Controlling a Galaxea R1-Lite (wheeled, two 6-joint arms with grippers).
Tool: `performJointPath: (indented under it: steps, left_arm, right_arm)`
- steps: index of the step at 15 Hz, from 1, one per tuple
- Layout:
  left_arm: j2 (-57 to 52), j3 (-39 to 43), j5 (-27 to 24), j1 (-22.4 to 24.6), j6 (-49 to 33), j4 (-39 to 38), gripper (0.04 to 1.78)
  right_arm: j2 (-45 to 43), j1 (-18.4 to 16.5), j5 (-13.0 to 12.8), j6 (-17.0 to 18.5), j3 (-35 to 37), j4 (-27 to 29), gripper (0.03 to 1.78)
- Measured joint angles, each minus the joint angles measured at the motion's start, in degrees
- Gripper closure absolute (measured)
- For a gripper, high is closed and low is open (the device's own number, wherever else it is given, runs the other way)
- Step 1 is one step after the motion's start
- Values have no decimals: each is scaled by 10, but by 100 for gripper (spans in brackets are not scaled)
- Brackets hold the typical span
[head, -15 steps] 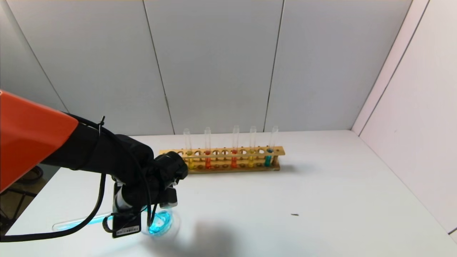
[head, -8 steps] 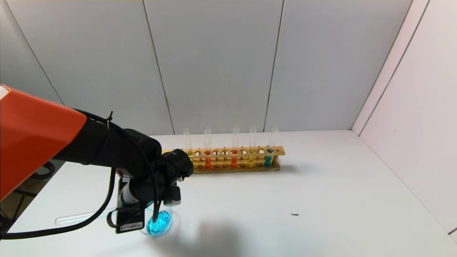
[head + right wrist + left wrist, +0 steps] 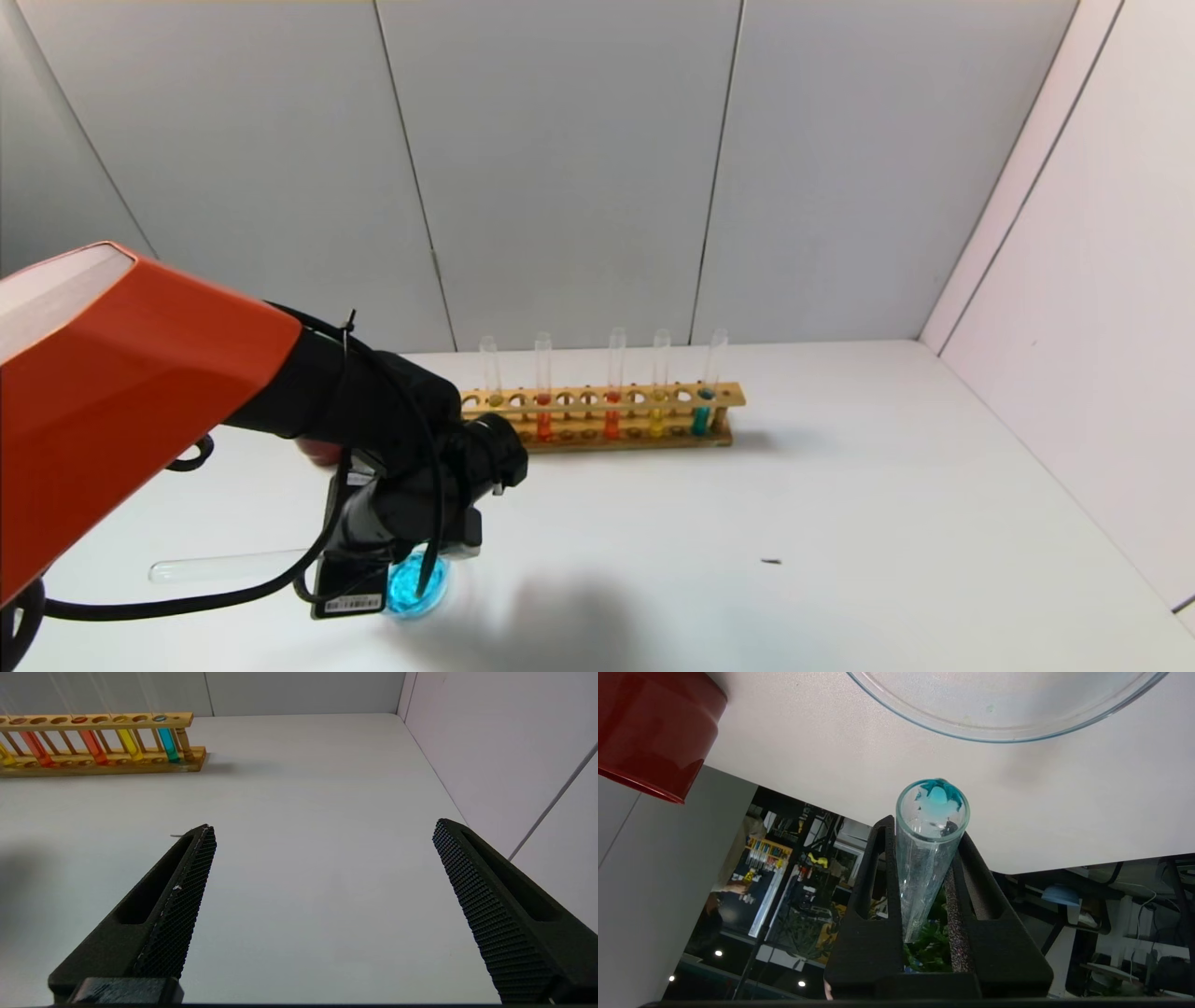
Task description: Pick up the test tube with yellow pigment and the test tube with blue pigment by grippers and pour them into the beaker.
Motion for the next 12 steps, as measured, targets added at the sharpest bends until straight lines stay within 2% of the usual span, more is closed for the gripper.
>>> performJointPath:
  steps: [12]
  left_arm:
    - [46, -37, 3, -11, -8, 38, 151]
  right_arm:
    - [0, 0, 0, 0, 0, 0, 11]
